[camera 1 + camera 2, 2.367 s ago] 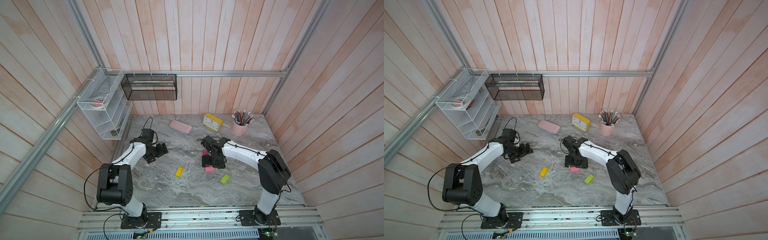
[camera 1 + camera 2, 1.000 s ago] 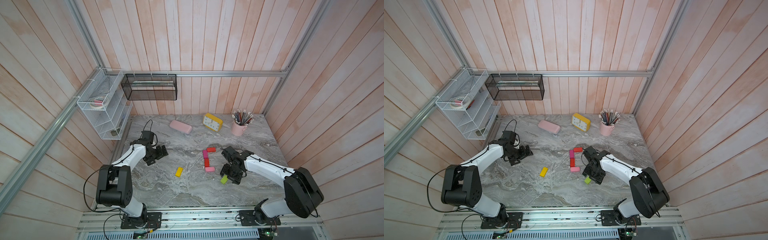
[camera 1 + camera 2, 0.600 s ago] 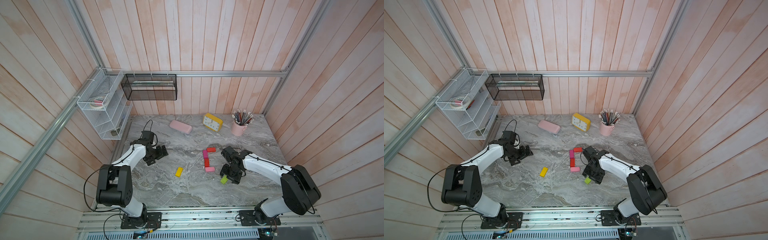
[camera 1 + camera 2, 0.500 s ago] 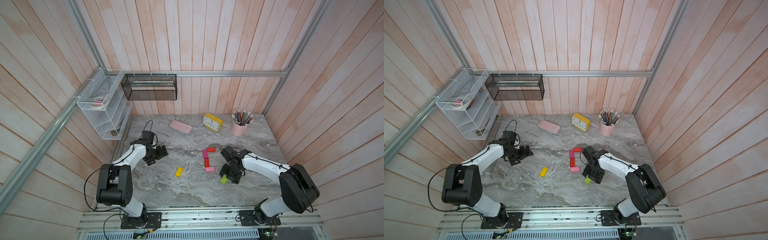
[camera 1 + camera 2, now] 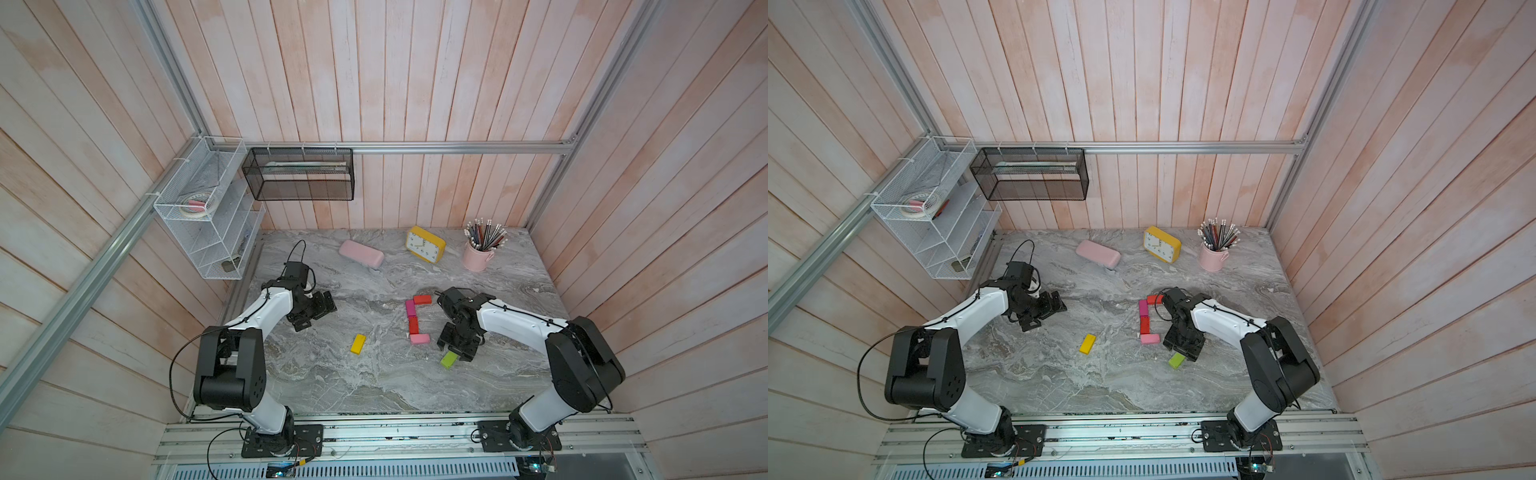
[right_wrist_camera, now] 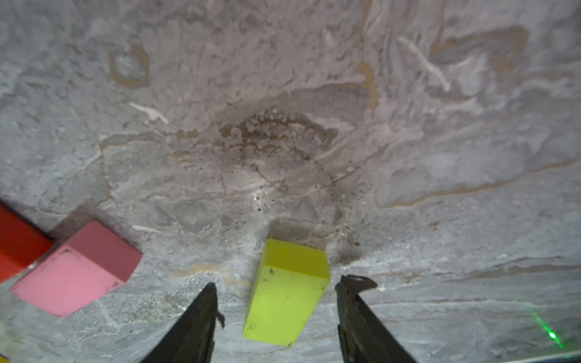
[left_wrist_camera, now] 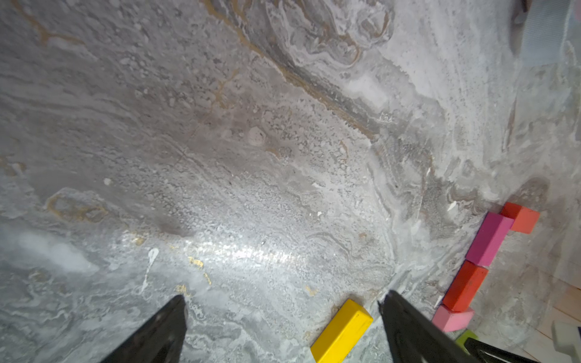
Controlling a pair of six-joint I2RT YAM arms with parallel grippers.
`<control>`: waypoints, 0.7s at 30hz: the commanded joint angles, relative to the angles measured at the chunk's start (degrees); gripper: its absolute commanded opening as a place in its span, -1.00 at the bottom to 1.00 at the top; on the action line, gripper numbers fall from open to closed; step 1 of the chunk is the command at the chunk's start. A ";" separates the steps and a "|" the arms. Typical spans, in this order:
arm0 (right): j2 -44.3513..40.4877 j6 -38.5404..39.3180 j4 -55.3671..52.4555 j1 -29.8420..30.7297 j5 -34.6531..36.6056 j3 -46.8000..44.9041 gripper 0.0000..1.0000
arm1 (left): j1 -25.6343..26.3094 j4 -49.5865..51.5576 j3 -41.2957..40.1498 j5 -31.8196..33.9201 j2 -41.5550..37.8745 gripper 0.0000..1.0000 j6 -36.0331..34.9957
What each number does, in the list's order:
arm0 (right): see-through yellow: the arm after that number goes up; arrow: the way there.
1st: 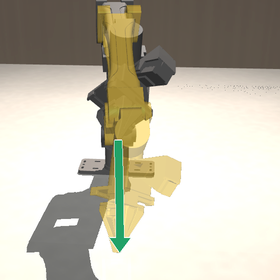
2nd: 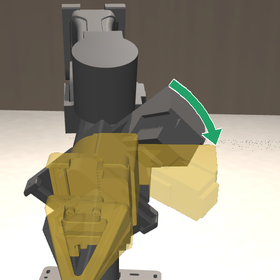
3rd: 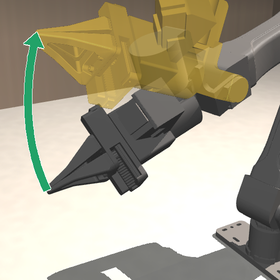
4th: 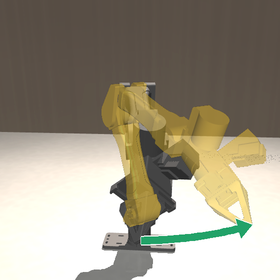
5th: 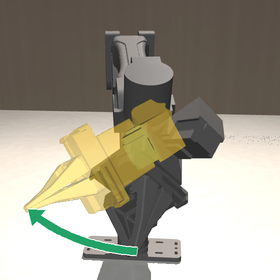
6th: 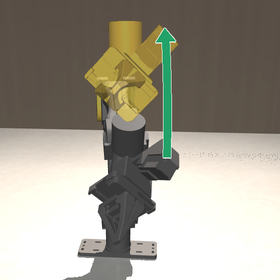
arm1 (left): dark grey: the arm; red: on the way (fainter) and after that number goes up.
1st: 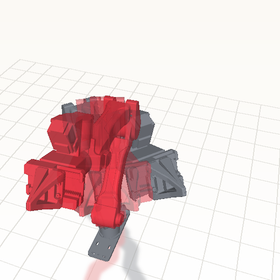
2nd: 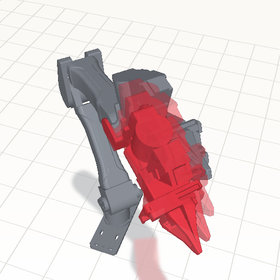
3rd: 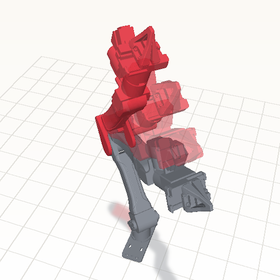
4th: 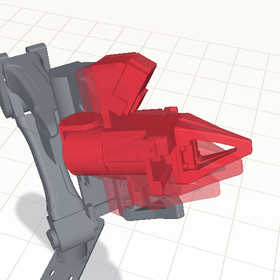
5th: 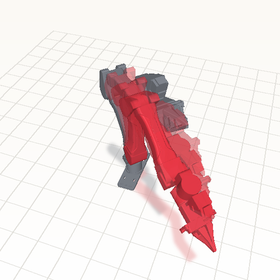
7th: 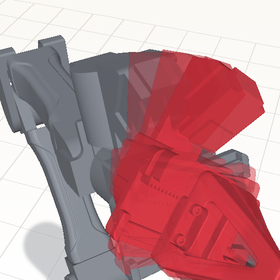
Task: Assemble the number 6 with building blocks
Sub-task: Pick up the building block from the center of the board.
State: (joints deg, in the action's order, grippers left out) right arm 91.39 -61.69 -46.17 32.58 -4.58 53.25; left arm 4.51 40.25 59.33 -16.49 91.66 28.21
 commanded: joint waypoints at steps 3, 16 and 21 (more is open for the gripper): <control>0.15 -1.93 -1.50 -0.50 1.68 0.87 0.20 | -0.12 -0.42 1.75 -0.37 1.33 0.96 -1.22; 1.47 -3.16 0.38 -0.71 1.93 0.03 0.07 | -0.13 0.55 2.59 0.12 1.86 0.96 -2.43; 2.04 -3.52 0.56 -0.75 2.25 -0.26 0.06 | -0.12 0.80 2.85 0.09 1.95 0.96 -2.71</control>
State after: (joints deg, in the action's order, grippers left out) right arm 92.31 -64.14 -45.25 32.14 -3.86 53.25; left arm 4.51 40.36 60.66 -16.47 92.71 26.74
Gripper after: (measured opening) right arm 0.530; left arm 0.980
